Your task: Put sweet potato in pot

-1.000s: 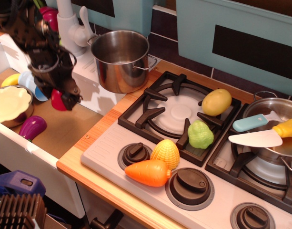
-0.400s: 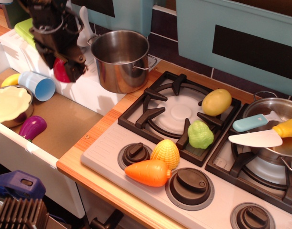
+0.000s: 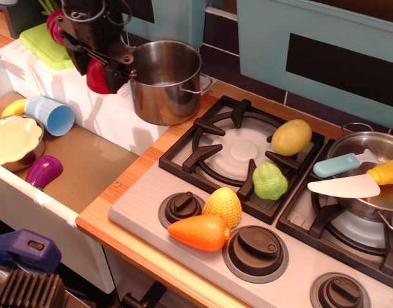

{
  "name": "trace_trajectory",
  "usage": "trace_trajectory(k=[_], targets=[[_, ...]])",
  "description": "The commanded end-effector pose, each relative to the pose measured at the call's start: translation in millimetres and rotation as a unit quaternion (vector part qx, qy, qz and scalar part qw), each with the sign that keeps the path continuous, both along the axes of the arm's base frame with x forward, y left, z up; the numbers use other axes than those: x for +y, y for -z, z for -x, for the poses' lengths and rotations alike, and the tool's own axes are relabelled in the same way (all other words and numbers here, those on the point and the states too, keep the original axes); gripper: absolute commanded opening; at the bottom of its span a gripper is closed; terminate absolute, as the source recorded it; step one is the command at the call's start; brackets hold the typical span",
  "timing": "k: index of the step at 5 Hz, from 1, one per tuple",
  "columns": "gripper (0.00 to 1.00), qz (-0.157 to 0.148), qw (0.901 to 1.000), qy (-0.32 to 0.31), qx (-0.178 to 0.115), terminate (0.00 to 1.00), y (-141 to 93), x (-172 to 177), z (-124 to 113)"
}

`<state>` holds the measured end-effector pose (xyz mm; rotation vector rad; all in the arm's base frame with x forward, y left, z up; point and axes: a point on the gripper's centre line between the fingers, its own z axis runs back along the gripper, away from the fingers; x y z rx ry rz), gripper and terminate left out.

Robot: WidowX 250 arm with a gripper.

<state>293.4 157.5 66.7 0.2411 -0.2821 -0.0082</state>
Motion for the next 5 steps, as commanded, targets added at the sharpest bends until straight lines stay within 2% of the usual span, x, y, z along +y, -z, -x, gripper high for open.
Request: trace_trajectory(k=[1,2,3,4,5], targets=[[0.0,-0.049,0.9982,-0.003,-0.034,0.0,-43,8,-16],[0.0,-0.077,0.9965,-0.002,-0.033,0.0,-51,9,-15],[0.0,-0.085,0.9954,0.006,-0.044,0.0,-61,2,-22],[0.0,-0.06,0.9967,0.012,-0.054,0.0,-63,-9,-37],[0.0,-0.039,0.9974,0.017,-0.059,0.0,-56,-16,-41]])
